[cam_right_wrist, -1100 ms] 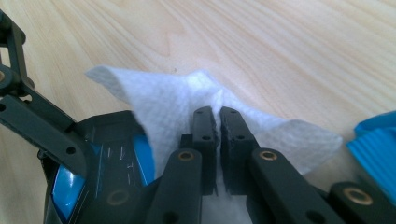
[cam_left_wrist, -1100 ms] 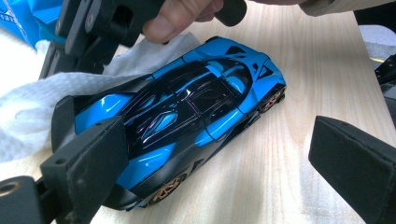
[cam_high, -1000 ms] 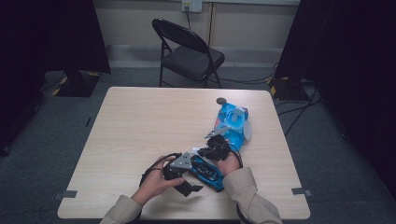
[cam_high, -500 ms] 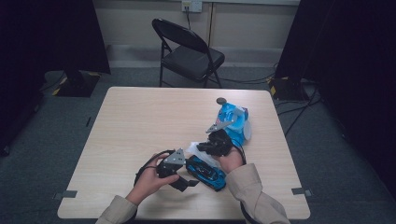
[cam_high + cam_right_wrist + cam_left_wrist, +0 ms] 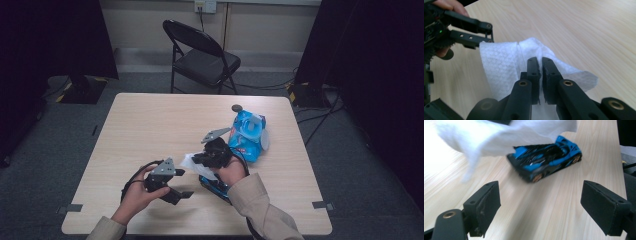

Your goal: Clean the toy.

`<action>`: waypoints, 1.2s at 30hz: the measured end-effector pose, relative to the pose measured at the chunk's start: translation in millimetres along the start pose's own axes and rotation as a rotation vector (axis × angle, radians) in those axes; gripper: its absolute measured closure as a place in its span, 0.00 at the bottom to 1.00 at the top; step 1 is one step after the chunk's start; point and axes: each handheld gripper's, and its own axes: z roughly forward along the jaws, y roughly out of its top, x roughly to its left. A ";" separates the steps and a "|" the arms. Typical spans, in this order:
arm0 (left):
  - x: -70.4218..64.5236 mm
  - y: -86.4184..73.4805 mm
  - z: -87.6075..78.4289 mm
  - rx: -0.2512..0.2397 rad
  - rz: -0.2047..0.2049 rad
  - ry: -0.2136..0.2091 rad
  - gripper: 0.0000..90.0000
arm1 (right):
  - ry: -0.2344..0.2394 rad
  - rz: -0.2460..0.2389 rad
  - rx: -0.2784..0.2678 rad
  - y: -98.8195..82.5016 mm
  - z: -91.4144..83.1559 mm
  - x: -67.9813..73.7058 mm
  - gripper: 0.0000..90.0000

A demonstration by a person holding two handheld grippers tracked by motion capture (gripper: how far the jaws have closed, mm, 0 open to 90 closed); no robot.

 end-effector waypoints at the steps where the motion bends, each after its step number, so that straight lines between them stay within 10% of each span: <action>1: 1.2 -2.3 -4.1 0.001 -0.005 0.007 0.17 | 0.006 -0.004 0.002 1.2 3.6 3.4 0.95; 17: 11.6 -33.8 -49.9 -0.008 -0.072 0.105 0.17 | 0.128 -0.062 0.046 11.4 64.7 44.6 0.91; 22: 12.6 -41.2 -57.8 -0.011 -0.094 0.127 0.18 | 0.120 -0.051 0.049 8.5 71.9 45.2 0.70; 36: 13.3 -41.9 -59.5 -0.011 -0.090 0.135 0.18 | -0.045 -0.032 0.017 -5.2 21.9 23.2 0.18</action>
